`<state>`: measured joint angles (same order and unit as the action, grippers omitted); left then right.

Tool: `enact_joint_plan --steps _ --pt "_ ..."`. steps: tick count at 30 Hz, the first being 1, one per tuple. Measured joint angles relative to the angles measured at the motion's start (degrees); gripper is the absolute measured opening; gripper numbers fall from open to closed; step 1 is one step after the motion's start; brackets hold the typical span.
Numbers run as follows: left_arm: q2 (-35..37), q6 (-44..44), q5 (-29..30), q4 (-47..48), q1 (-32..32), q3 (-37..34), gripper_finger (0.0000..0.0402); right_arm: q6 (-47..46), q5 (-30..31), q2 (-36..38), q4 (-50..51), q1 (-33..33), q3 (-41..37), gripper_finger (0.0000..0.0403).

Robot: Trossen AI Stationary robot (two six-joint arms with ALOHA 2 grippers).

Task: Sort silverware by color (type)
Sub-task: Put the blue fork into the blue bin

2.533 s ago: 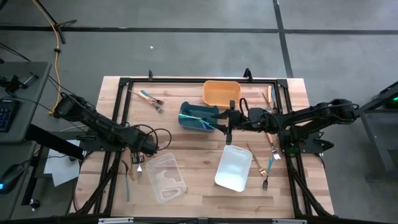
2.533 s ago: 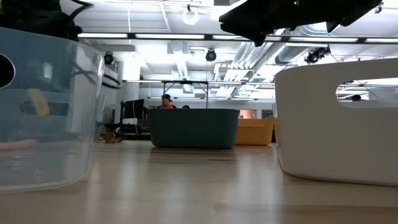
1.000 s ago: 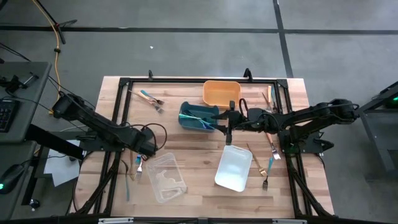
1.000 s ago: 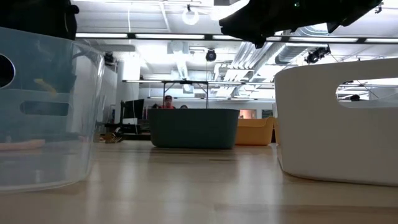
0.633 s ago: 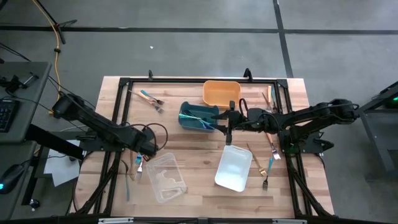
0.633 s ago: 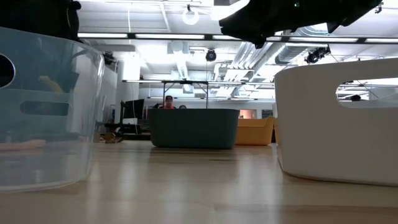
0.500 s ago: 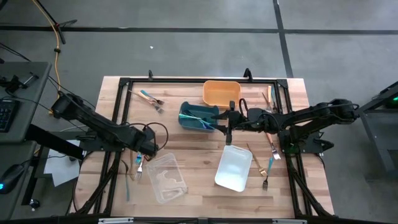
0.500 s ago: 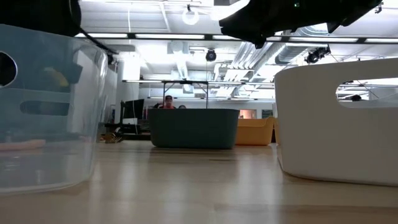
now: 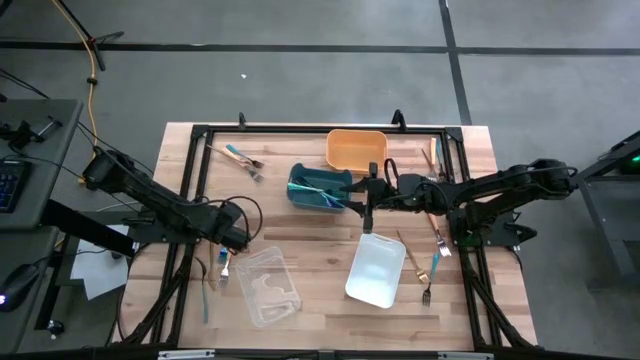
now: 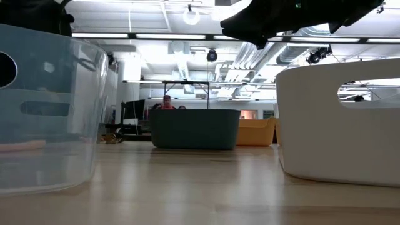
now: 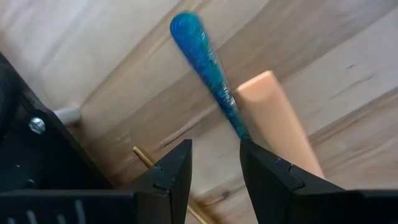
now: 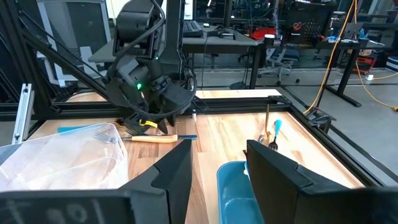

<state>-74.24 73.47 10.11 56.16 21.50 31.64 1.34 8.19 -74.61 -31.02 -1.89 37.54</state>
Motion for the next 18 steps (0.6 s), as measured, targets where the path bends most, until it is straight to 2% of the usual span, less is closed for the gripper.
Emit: enact_joint_plan --steps 9,18 --pt "0.1 0.8 -0.6 -2.4 0.1 -0.8 0.0129 0.0 0.0 0.0 0.0 0.0 0.0 0.0146" --pt "0.0 0.4 -0.2 0.7 0.1 1.3 0.0129 0.0 0.0 0.0 0.0 0.0 0.0 0.0146"
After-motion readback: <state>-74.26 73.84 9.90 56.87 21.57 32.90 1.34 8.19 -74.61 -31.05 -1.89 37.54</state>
